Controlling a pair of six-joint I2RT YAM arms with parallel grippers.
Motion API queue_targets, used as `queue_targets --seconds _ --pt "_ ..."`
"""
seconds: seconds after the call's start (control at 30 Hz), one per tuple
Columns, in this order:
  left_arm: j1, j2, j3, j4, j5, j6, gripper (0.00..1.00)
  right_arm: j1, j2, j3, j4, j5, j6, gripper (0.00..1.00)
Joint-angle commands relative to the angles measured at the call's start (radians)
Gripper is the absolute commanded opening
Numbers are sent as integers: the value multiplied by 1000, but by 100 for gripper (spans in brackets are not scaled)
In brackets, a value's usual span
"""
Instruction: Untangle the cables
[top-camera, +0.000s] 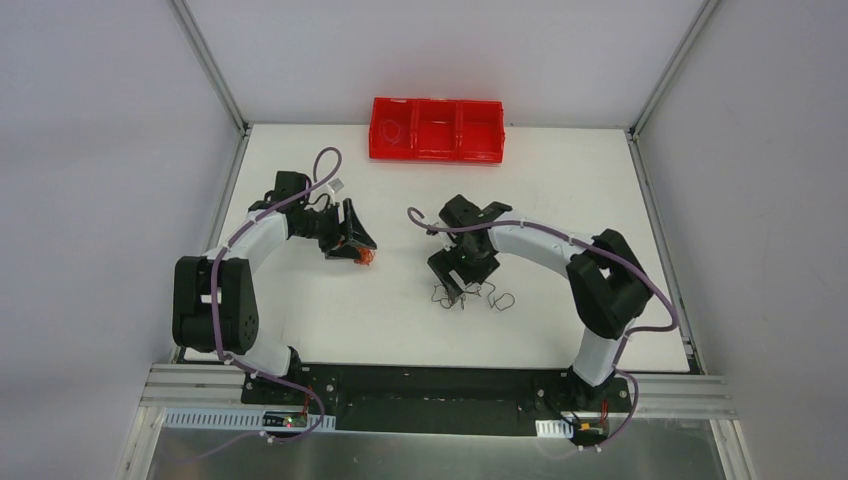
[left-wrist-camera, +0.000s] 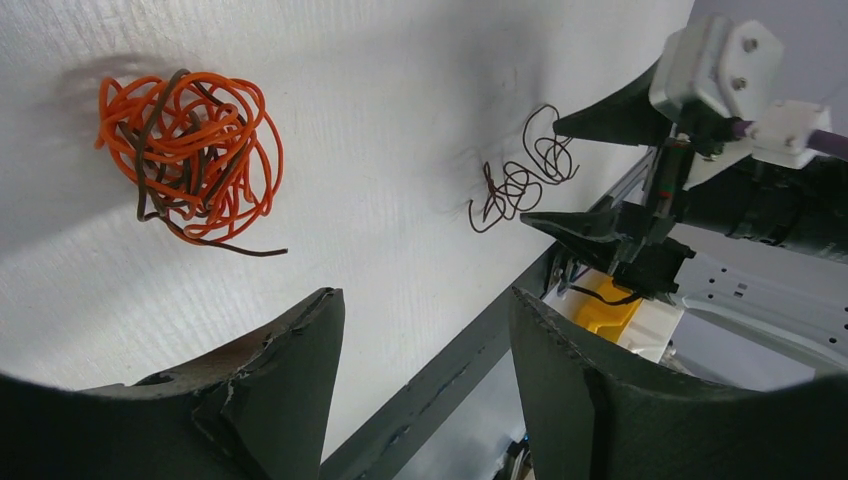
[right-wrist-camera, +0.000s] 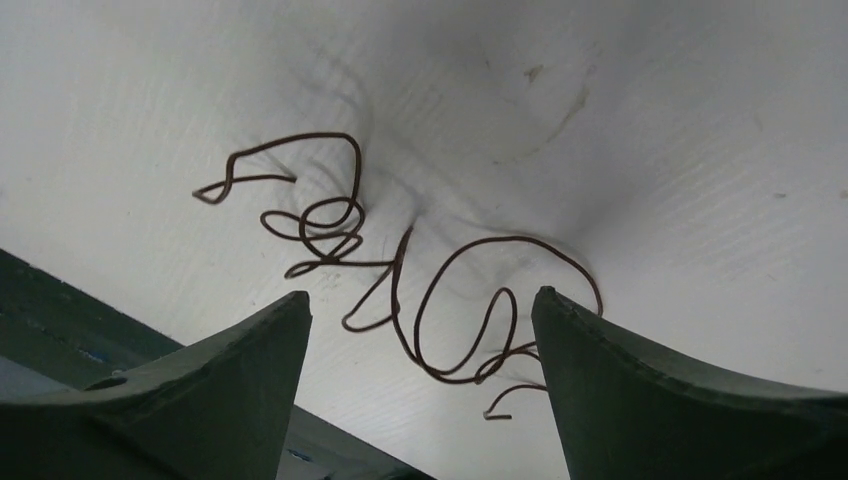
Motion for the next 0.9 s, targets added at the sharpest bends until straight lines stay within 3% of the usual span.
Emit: queue_targets --seconds 0.0,0.1,0.23,0.3,0.53,0.63,0.77,0.87 --pt "-1 -56 -11 17 26 -9 62 44 57 66 -4 80 106 83" --pt "-1 -60 -17 18 17 -4 62 54 83 60 -10 84 114 67" --pt "1 -62 -20 18 13 -4 61 42 92 107 -63 30 77 15" --pt "3 -62 -17 18 12 -5 61 15 72 151 -86 -10 39 0" --pt "5 -85 -8 18 27 -3 64 -139 22 445 -66 -130 -75 0" --pt "8 -125 -1 18 26 8 75 -210 61 602 -5 -162 -68 0" --pt "10 -174 22 17 1 32 97 -283 160 789 92 -116 -62 0" --pt "10 -192 41 17 -20 44 99 -334 242 899 210 -75 -20 0"
